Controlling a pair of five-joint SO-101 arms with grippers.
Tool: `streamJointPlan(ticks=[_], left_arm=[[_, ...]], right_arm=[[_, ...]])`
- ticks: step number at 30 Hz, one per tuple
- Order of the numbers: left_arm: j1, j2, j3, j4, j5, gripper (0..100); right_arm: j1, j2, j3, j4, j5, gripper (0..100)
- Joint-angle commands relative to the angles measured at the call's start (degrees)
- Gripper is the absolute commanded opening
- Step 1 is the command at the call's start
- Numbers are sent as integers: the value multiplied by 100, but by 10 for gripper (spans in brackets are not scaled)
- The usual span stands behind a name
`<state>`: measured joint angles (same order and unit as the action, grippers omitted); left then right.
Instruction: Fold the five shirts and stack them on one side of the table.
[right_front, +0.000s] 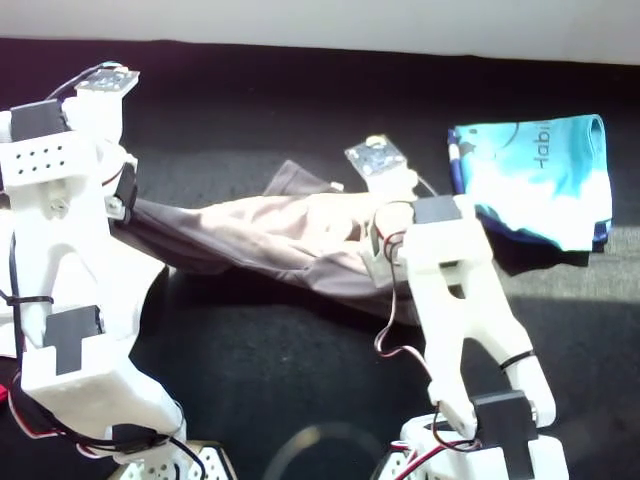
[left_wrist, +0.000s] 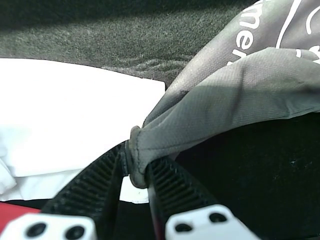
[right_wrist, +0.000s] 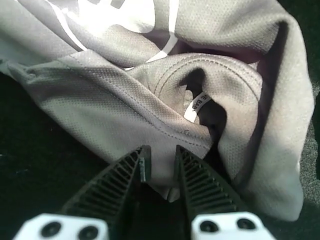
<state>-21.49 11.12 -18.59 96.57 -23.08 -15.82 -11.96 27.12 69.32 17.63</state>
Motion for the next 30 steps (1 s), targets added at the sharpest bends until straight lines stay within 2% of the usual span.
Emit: streamJointPlan(ticks=[1,6,8,13,20,25,30], left_arm=[[-66,-110,-66,-62,-44,9],[-66,-110,-66,-26,-44,9],[-66,-110,-66,-26,-44,9],[-66,-110,-66,-26,-44,9],[-75,-110,-66,-26,-44,9],[-136,-110,-66,-62,-44,9],[-163,-110,-66,-62,-44,9]], right_arm=[[57,-259,127,-268,53,90],[57,-251,391,-497,44,183],[57,-251,453,-497,44,189],[57,-189,462,-505,53,161],[57,637,444,-453,53,116],[57,549,295,-470,26,2],[57,-101,259,-444,26,5]])
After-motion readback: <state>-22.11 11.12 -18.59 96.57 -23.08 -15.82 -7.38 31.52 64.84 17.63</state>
